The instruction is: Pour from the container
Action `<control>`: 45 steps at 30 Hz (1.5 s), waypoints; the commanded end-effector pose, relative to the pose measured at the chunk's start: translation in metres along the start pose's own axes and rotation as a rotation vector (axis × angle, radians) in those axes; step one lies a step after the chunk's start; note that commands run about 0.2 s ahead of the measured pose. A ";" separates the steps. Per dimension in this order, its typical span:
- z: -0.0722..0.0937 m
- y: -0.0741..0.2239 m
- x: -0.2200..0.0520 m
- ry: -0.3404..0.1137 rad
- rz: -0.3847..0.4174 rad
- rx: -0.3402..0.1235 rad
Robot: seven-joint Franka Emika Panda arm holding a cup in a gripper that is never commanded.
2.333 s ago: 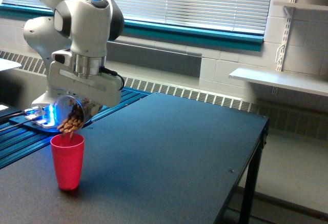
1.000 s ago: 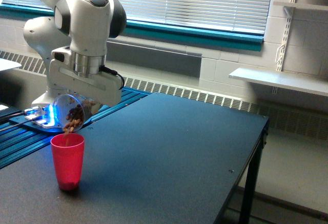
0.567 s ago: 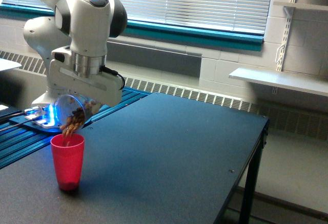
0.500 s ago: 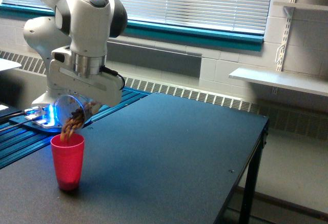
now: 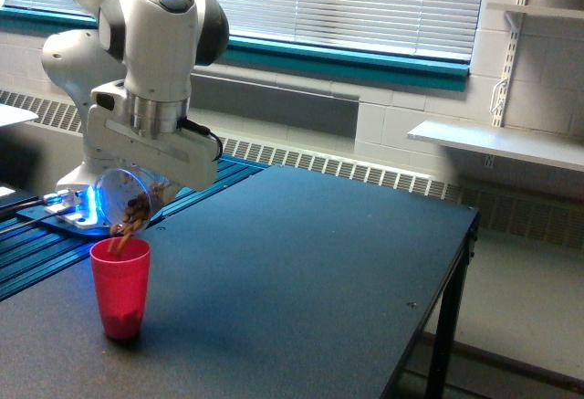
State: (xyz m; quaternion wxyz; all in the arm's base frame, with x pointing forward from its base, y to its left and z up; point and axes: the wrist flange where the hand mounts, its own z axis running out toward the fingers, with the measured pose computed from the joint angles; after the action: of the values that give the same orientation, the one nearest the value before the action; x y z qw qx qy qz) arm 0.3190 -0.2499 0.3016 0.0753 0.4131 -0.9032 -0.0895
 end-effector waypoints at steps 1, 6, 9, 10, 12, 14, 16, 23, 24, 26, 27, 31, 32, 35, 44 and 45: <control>0.000 -0.002 -0.001 -0.003 -0.006 -0.020; 0.004 -0.001 -0.001 0.012 -0.003 -0.045; 0.005 -0.003 -0.001 0.012 -0.002 -0.045; 0.005 -0.003 -0.001 0.013 0.002 -0.046; 0.005 -0.004 -0.001 0.016 0.006 -0.046; 0.005 -0.005 -0.001 0.017 0.006 -0.047; 0.005 -0.005 -0.001 0.016 0.009 -0.047; 0.006 -0.007 -0.001 0.019 0.014 -0.053; 0.006 -0.007 -0.001 0.019 0.015 -0.055; 0.007 -0.008 0.000 0.020 0.020 -0.059; 0.007 -0.008 0.000 0.021 0.020 -0.061; 0.011 -0.008 0.001 0.034 0.032 -0.085; 0.012 -0.008 0.001 0.040 0.034 -0.089; 0.013 -0.009 0.002 0.032 0.031 -0.100; 0.005 -0.012 0.006 -0.009 0.038 -0.102; 0.004 -0.013 0.006 -0.020 0.040 -0.098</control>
State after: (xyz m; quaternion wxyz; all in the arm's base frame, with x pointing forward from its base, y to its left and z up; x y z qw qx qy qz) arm 0.3228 -0.2582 0.2900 0.0979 0.3905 -0.9057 -0.1331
